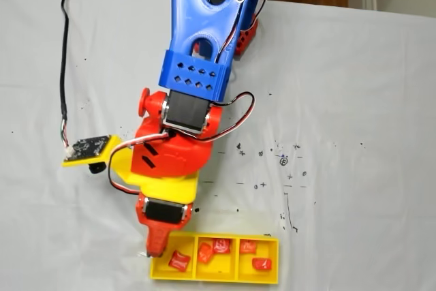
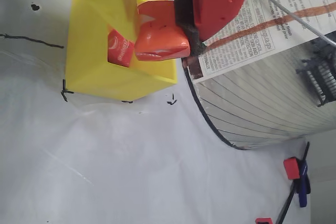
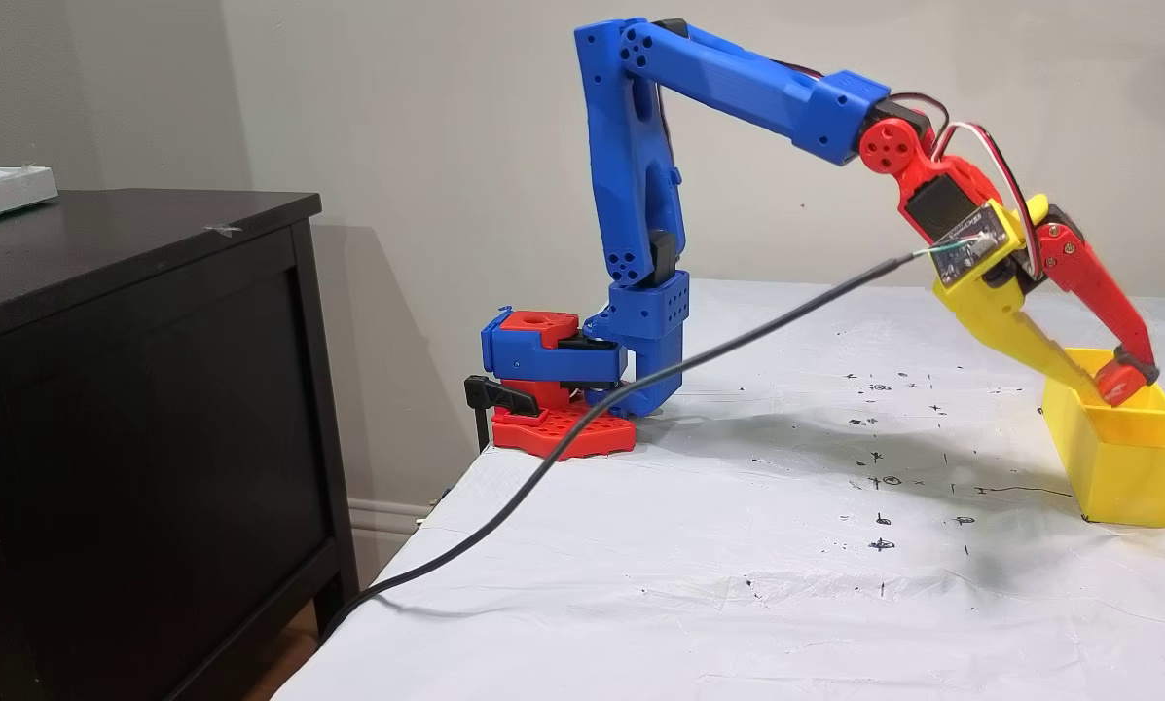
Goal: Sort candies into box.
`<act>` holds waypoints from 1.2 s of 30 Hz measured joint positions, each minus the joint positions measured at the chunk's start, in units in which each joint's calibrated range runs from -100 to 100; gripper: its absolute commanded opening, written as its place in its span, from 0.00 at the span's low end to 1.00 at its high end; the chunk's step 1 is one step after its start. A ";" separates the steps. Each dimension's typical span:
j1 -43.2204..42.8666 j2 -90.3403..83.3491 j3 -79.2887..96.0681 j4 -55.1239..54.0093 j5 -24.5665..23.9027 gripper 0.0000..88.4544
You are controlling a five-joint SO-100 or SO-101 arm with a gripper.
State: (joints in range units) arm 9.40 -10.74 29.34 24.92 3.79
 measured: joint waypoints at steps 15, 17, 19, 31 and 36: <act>-1.56 5.41 -2.57 0.95 -1.37 0.00; -1.56 5.41 -2.82 0.95 -1.37 0.00; -1.56 5.50 -3.93 1.51 -1.42 0.00; -2.89 7.78 -9.58 4.13 -2.93 0.00; -2.89 8.88 -10.09 4.76 -2.93 0.00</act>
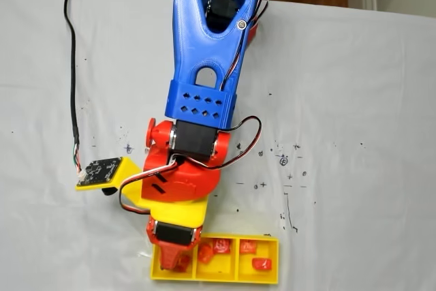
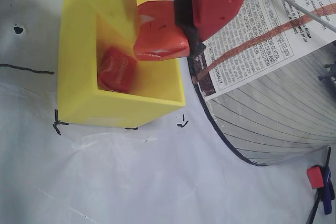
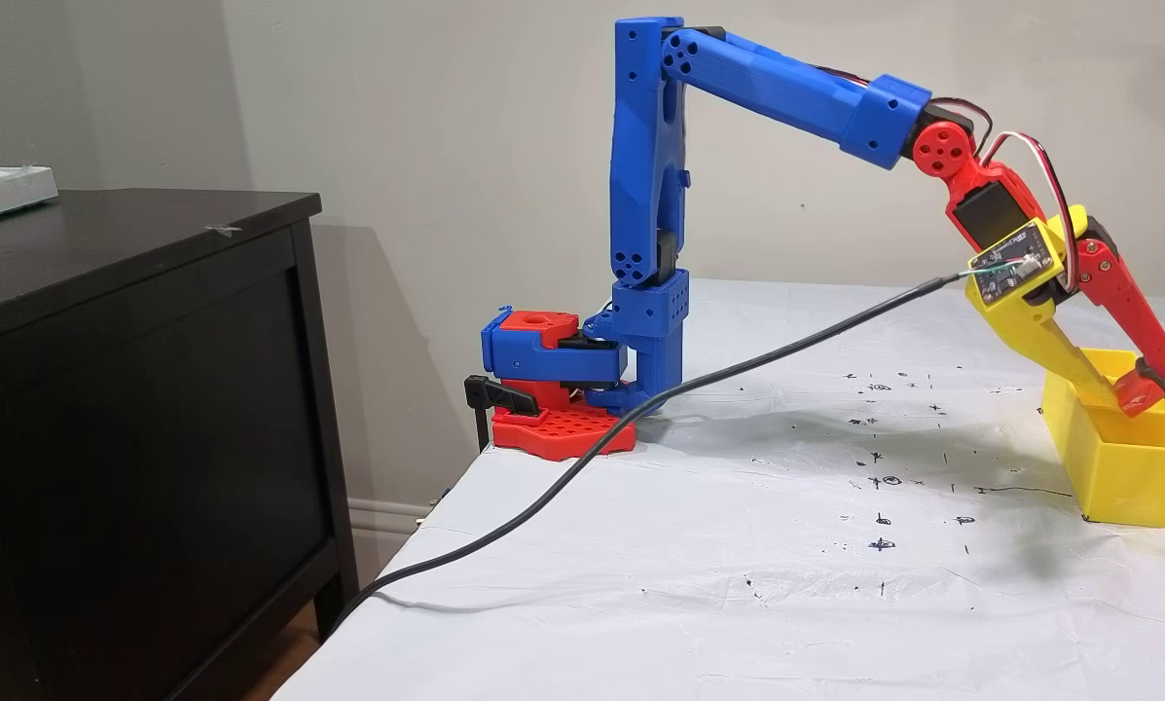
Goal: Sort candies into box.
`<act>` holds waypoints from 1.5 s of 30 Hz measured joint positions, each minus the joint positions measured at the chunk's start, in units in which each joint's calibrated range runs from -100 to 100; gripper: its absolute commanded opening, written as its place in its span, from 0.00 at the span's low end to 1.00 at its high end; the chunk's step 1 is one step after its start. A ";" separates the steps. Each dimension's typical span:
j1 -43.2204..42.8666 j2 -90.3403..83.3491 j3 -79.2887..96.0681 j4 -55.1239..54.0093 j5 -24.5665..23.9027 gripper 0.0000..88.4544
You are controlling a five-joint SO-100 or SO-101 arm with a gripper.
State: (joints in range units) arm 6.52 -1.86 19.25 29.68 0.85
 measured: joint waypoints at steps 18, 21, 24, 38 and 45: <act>0.00 1.02 -0.17 0.48 0.59 0.23; 0.00 1.02 -1.54 1.43 0.59 0.19; 0.00 1.02 -2.40 2.30 0.59 0.05; -2.26 -16.75 10.44 5.08 0.83 0.00; -9.75 -39.76 33.70 0.56 5.86 0.00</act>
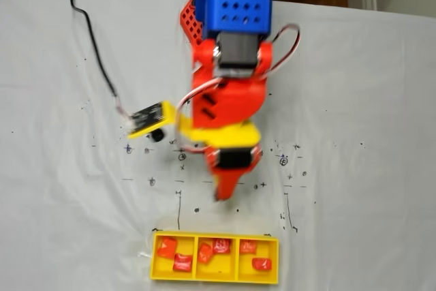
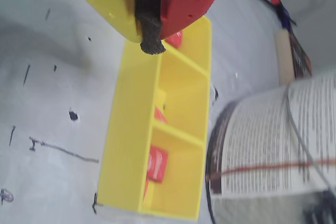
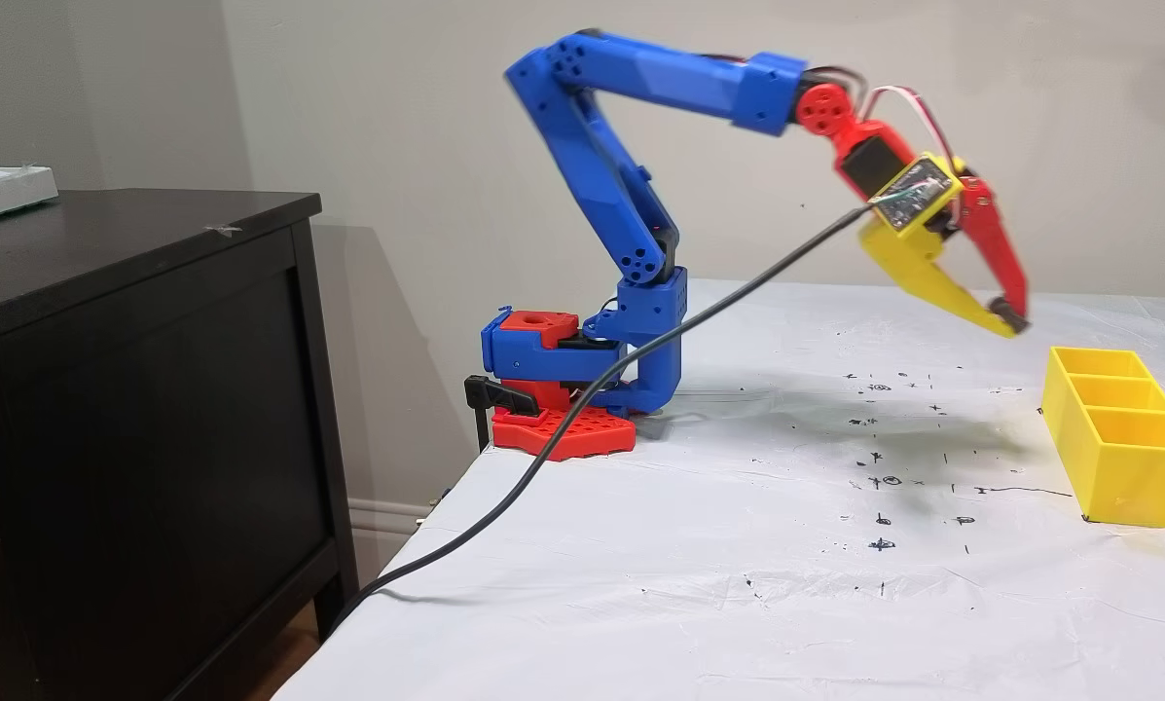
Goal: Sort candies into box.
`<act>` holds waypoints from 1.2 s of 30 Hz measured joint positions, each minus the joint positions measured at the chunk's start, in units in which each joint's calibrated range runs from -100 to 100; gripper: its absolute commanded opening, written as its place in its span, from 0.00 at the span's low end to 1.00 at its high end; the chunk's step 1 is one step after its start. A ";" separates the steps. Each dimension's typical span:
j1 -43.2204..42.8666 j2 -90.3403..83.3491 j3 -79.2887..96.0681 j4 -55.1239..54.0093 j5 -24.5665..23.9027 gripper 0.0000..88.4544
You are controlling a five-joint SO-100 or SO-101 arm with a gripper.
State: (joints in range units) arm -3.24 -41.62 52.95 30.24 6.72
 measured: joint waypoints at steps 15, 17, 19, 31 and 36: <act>-1.09 -18.95 24.29 -4.44 -1.66 0.00; -0.86 -25.30 27.89 -2.38 -1.95 0.00; -0.86 -33.25 32.85 -0.48 -2.20 0.00; -1.01 -56.68 44.40 8.57 -1.37 0.00; -0.70 -56.51 46.45 8.57 -1.76 0.00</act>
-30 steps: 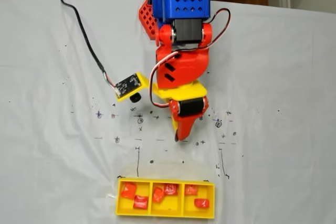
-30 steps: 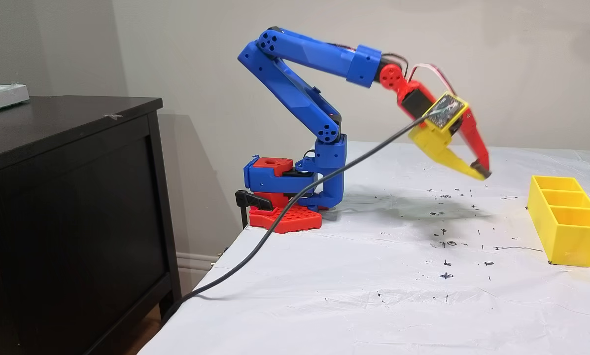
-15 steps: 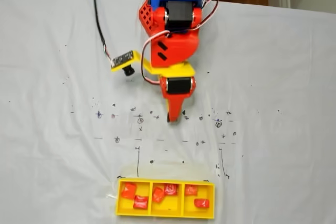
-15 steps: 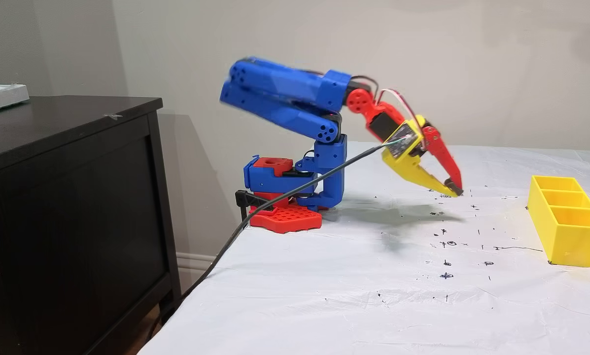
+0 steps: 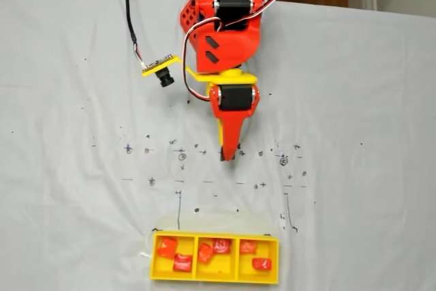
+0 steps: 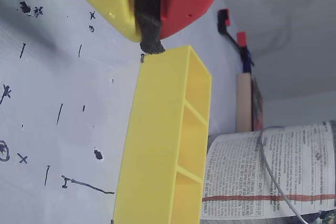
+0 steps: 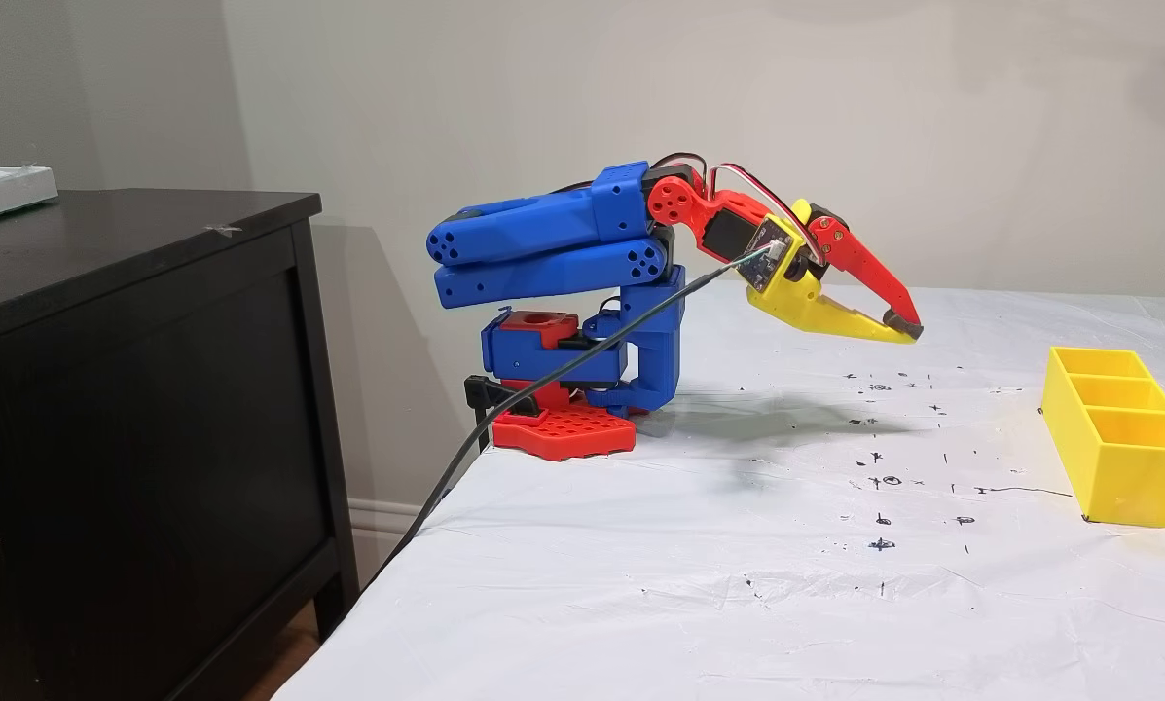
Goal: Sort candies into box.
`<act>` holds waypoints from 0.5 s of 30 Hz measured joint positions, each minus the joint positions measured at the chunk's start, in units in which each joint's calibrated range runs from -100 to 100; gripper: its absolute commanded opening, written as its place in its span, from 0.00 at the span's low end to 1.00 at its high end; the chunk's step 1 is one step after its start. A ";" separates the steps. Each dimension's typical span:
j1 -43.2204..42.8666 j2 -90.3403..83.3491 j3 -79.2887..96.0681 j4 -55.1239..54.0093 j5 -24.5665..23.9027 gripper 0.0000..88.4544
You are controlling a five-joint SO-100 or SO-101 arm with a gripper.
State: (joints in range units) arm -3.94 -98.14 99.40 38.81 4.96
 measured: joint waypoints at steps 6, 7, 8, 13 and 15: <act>0.70 0.00 0.09 0.63 0.29 0.00; 0.86 0.00 0.09 0.40 0.10 0.00; 0.78 0.00 0.09 0.16 -0.15 0.00; -0.94 0.00 0.09 -0.16 -0.98 0.00; -1.72 0.00 0.09 1.19 -0.68 0.00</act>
State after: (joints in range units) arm -5.66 -98.14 99.49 40.00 4.27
